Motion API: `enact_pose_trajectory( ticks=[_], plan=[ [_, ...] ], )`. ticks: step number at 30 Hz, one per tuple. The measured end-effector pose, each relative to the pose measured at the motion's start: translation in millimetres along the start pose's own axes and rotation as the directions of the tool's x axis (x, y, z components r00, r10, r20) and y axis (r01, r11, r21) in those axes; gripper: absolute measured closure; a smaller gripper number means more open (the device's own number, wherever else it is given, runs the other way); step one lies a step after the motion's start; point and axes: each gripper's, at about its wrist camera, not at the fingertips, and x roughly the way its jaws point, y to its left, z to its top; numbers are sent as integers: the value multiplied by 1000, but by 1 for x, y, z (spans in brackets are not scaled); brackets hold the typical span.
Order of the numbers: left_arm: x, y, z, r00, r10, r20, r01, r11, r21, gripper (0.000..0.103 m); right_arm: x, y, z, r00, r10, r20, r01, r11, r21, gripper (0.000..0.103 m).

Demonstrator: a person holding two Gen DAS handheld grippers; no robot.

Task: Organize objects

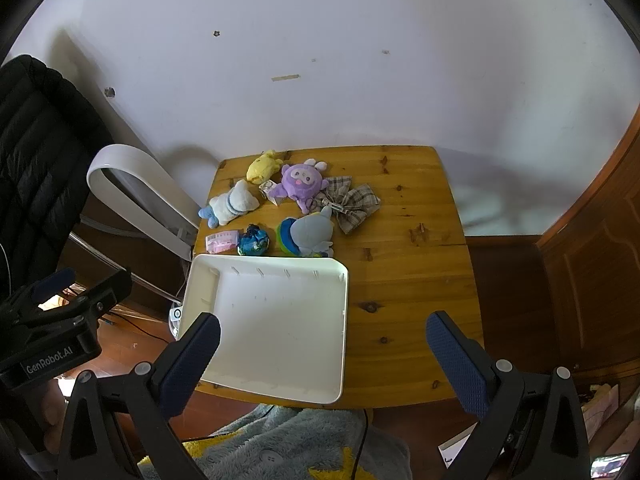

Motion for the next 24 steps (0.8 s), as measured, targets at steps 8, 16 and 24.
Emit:
enact_pose_trajectory(
  ticks=[8,16,24],
  plan=[
    [-1,-2,-8,1000,-13,-6,13,1000,23,1,2,-3,-1,1000,14,-10,-14,1000,-8,0],
    [1,-5,-5,1000,-8,-20,9,1000,30,1,4,-8,1,999,31,-20,-31,999,-18,0],
    [0,-8,-3,1000,-10,-26,11,999,37,1,3,-12,3,999,43,-19,-43,999,-31,0]
  ],
)
